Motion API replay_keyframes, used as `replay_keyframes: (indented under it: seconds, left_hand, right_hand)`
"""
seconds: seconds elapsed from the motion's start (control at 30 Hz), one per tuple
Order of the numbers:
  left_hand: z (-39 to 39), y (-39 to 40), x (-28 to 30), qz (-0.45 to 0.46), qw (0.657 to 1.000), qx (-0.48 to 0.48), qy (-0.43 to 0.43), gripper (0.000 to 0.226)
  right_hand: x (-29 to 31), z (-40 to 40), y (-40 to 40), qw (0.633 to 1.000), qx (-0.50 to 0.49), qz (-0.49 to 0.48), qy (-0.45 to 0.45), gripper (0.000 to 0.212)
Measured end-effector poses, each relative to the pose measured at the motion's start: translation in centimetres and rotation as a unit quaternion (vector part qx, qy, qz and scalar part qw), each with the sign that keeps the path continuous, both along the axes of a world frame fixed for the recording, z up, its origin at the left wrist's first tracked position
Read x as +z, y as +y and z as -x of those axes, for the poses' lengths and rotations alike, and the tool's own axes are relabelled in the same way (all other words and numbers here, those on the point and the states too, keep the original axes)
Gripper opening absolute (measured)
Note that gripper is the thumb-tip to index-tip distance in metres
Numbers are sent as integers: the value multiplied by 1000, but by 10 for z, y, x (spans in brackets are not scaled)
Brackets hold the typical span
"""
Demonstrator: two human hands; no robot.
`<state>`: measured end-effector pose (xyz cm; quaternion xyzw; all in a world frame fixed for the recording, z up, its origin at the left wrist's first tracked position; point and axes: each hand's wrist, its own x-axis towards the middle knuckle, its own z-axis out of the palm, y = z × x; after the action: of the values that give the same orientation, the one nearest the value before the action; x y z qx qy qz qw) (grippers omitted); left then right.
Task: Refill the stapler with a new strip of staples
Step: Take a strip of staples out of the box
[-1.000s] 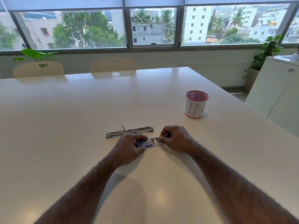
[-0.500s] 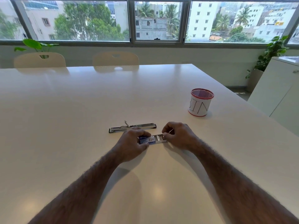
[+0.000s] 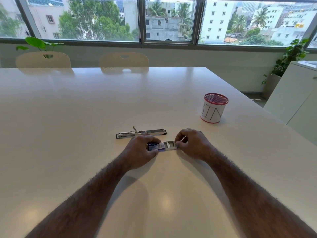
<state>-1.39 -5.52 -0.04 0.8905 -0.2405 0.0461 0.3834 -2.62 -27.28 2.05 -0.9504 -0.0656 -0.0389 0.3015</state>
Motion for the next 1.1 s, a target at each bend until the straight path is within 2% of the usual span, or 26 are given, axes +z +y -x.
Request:
replay_keyframes:
  seconds: [0.1,0.5,0.8,1.0,1.1]
  left_hand:
    - [0,0,0,-1,1000,-1,4,30]
    - [0,1,1,-5,1000,2,3,31]
    - [-2,1,0,-6,1000,-5,4,31]
    - [-3,1,-1,-6,1000,-4,7,30]
    - [-3,1,-1,-6,1000,-2,11,30]
  right_hand:
    - [0,0,0,1000,-4,1,-3,10]
    - [1,1,-1,999,21,15,-21,9]
    - [8,5,-10,991,116,39,-54,12]
    - [15,7,-10,995,86,-26,-39,7]
    - [16,5,-10,990,19,-139,-9,8]
